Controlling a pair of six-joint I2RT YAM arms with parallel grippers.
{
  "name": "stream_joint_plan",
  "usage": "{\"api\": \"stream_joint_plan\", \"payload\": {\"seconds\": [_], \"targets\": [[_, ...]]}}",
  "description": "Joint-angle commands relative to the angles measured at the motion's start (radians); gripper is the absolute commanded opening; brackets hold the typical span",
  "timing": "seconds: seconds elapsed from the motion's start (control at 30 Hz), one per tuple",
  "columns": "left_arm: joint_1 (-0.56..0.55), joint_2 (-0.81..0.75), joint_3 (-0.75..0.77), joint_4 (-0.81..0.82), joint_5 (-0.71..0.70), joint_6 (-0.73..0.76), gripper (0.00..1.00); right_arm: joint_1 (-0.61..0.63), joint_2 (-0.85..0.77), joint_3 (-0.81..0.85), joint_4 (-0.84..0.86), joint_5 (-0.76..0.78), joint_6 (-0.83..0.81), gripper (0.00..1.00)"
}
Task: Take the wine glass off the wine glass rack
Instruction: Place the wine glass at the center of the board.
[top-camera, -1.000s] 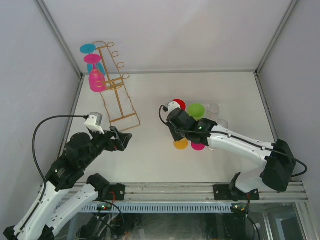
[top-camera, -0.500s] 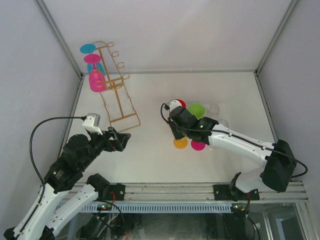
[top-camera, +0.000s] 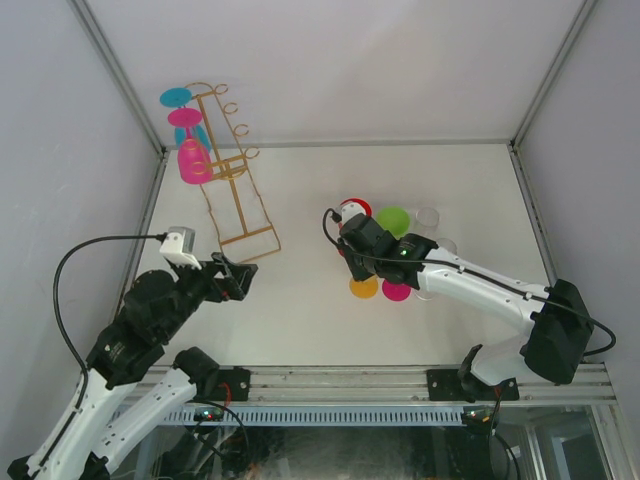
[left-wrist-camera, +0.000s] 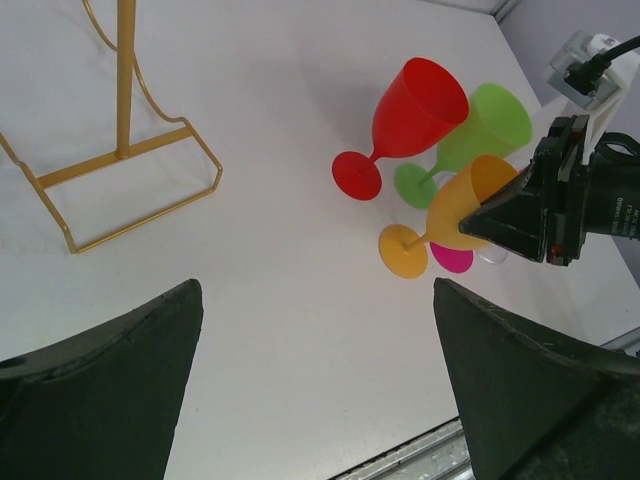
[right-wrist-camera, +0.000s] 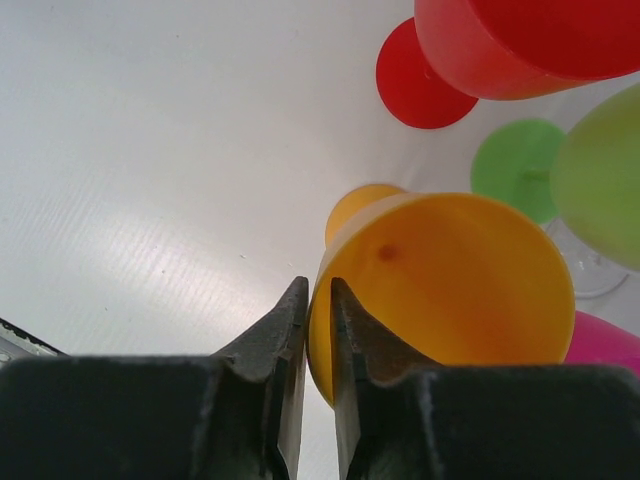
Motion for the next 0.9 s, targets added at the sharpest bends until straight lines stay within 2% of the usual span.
{"api": "stream_joint_plan", "payload": {"seconds": [0.0, 0.87], "targets": [[0.007, -0.026, 0.05, 0.029, -0.037, -0.018, 1.0, -0.005, -0.035, 0.017, 0.006, 0.014, 0.012, 0.14], [0.007, -0.003, 0.083, -0.002, -0.043, -0.001, 1.0, -0.027, -0.111, 0.03, 0.031, -0.084, 0.024, 0.2]]}}
